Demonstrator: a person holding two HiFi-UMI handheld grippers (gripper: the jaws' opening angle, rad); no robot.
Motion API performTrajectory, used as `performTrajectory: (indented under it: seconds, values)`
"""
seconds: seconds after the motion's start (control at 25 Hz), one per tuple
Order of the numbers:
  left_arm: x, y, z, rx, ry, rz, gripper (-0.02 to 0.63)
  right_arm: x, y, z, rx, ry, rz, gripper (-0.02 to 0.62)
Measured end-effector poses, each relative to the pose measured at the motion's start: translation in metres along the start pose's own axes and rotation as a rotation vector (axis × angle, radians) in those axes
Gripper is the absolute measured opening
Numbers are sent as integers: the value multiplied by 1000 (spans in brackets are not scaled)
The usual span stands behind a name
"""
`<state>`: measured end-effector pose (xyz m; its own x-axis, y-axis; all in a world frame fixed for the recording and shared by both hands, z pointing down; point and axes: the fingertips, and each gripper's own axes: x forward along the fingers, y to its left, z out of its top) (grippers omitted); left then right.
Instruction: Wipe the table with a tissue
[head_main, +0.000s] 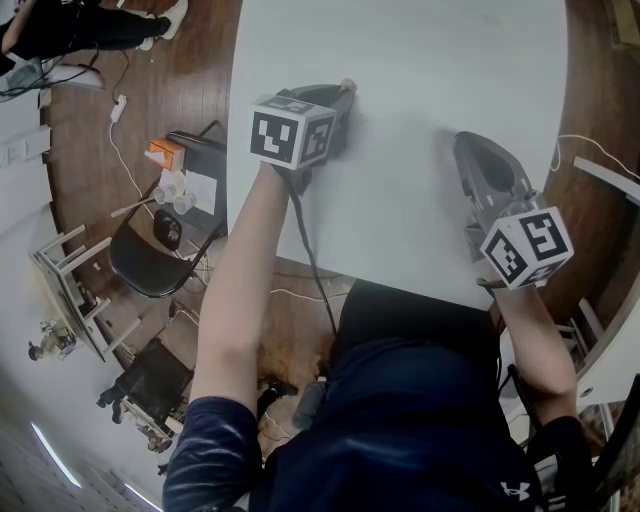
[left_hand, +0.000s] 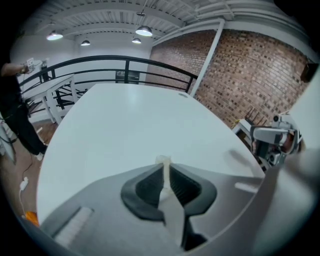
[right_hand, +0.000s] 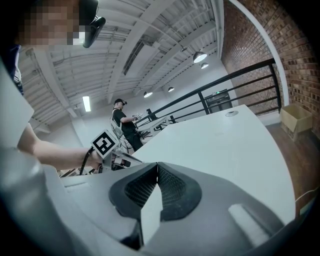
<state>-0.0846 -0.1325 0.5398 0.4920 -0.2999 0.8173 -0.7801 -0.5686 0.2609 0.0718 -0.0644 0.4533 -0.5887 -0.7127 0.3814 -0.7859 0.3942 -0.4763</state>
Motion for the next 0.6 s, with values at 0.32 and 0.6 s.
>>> performTrajectory:
  seconds: [0.32,0.6]
  values:
    - [7,-20,-8,22,34,-53,34,-7,-2,-1,6,-5,-5,11]
    - [4,-31,-9,5,24,-36,34,-14,-4,-2,9,-1,-11,11]
